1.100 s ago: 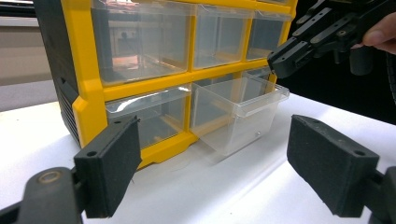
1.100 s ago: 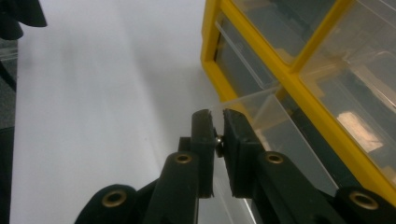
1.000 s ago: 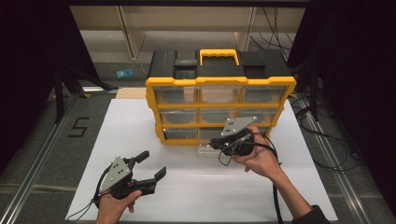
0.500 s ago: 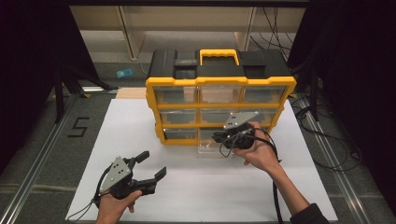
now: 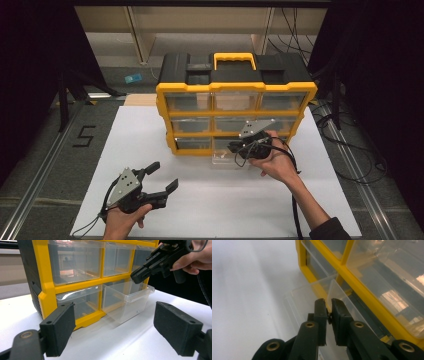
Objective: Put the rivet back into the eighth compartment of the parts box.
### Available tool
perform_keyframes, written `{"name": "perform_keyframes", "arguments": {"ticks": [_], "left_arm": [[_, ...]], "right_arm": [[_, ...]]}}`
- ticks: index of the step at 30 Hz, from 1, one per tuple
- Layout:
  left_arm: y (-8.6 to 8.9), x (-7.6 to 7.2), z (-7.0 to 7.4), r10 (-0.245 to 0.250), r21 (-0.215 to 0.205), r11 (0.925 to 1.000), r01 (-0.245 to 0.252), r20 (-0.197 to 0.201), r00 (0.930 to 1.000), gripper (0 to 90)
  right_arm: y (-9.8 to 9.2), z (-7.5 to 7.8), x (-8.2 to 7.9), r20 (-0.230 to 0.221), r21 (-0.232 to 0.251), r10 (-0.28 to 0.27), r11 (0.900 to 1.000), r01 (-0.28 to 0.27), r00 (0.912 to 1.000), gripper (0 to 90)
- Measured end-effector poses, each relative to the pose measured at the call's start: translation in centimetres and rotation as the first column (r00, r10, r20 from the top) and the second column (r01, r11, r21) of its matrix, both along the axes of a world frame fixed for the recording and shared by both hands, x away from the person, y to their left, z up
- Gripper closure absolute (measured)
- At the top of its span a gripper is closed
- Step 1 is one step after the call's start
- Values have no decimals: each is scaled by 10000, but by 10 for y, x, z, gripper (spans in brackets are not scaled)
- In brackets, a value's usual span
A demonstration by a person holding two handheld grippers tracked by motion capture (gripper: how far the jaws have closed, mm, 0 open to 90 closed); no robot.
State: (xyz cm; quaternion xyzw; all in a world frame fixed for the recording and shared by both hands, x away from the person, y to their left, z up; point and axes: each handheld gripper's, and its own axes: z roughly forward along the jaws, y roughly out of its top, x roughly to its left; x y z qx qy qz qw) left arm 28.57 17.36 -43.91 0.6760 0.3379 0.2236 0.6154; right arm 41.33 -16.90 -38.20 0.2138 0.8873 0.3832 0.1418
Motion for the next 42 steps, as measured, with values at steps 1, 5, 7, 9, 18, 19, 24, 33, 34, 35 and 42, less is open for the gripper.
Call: {"name": "perform_keyframes", "arguments": {"ticks": [1,5,7,9,18,19,24,33,34,35,42], "left_arm": [[0,0,0,-2,4,10000,2,-2,10000,176],[0,0,0,0,-12,10000,0,-4,10000,176],[0,0,0,4,-16,10000,-4,-6,10000,177],[0,0,0,10,-25,10000,-10,-9,10000,176],[0,0,0,6,-27,10000,-6,-10,10000,176],[0,0,0,13,-30,10000,-13,-17,10000,176],[0,0,0,2,-19,10000,-2,-14,10000,176],[0,0,0,-8,-11,10000,8,-18,10000,176],[0,0,0,-9,-12,10000,9,-17,10000,176],[0,0,0,-12,4,10000,12,-18,10000,176],[0,0,0,-37,9,10000,37,-19,10000,175]], "right_arm": [[-1,-2,1,-22,-64,-31,10000,31,10000,830],[-3,-4,3,-113,-130,-161,9998,159,9998,826],[-4,-5,3,-97,-92,-256,9996,256,9996,801],[-3,-5,3,-85,52,-303,9995,304,9995,776],[-8,3,-2,-90,400,-667,9970,670,9977,513],[-10,4,-5,-39,565,-754,9955,755,9971,460],[-13,5,-10,-25,949,-808,9922,807,9967,419],[-18,10,-25,228,1967,-796,9777,735,9966,365],[-19,10,-26,153,2020,-768,9767,721,9969,363],[-19,11,-28,182,2146,-721,9744,666,9972,356],[-23,10,-37,301,2553,-805,9643,702,9963,295]]}}
